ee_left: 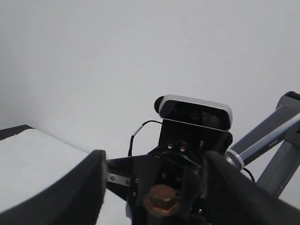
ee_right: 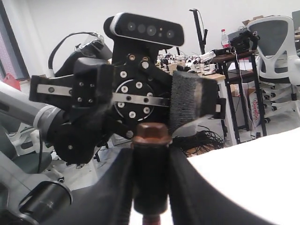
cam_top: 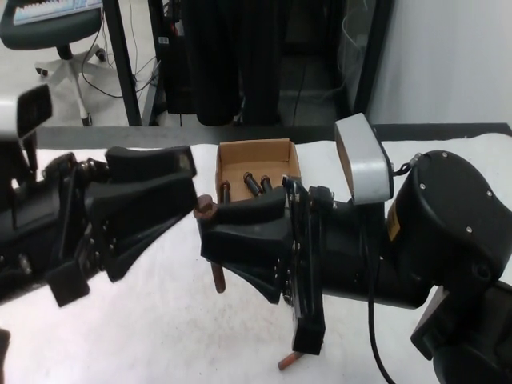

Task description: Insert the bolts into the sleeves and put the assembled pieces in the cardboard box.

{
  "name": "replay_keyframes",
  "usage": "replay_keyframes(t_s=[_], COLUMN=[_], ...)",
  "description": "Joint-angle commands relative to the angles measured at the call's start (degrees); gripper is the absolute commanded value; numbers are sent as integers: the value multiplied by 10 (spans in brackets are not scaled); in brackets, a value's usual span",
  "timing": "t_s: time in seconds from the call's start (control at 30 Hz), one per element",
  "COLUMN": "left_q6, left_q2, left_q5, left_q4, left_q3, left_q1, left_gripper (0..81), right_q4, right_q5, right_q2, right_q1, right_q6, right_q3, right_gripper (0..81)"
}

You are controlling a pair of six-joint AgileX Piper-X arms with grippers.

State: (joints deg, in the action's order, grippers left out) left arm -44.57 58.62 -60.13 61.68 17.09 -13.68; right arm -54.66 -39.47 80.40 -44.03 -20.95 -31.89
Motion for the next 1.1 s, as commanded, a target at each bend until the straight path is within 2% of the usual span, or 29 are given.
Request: replay_keyframes(t_s=[0.0, 0.03, 0.1, 0.2, 0.23, 0.37, 0.6, 0.7, 0.8, 0.93, 1.07], left_q6=[2, 7, 8, 8, 14, 15, 4, 2, -12, -35, -39], left_q2=[-3, -3, -3, -3, -3, -3, -3, -3, -3, -5, -20], left_q5=[-20, -22, -22, -22, -23, -26, -29, -26, -29, -40, -42], left_q4=[7, 7, 7, 7, 7, 7, 7, 7, 7, 7, 9], left_q3=[1, 1, 1, 1, 1, 1, 1, 1, 1, 1, 1], left_q1=[41, 51, 76, 109, 115, 116, 115, 113, 113, 113, 113], left_gripper=[531, 493, 366, 38, 4, 3, 3, 3, 3, 3, 3], right_q4=[-9, -9, -3, 7, 10, 59, 394, 482, 547, 589, 623], right_q5=[-3, -3, -3, 5, 7, 40, 153, 208, 232, 240, 295], right_q2=[-3, -3, -3, -3, -3, -3, 38, 95, 166, 262, 328], right_q1=[2, 3, 11, 34, 45, 94, 161, 169, 173, 173, 173], right_q6=[-1, -1, -1, -1, -1, 5, 155, 171, 171, 171, 171], right_q3=[-5, -5, -5, -5, -5, -14, -146, -225, -305, -407, -481], right_gripper=[8, 8, 8, 8, 8, 8, 8, 8, 8, 8, 8])
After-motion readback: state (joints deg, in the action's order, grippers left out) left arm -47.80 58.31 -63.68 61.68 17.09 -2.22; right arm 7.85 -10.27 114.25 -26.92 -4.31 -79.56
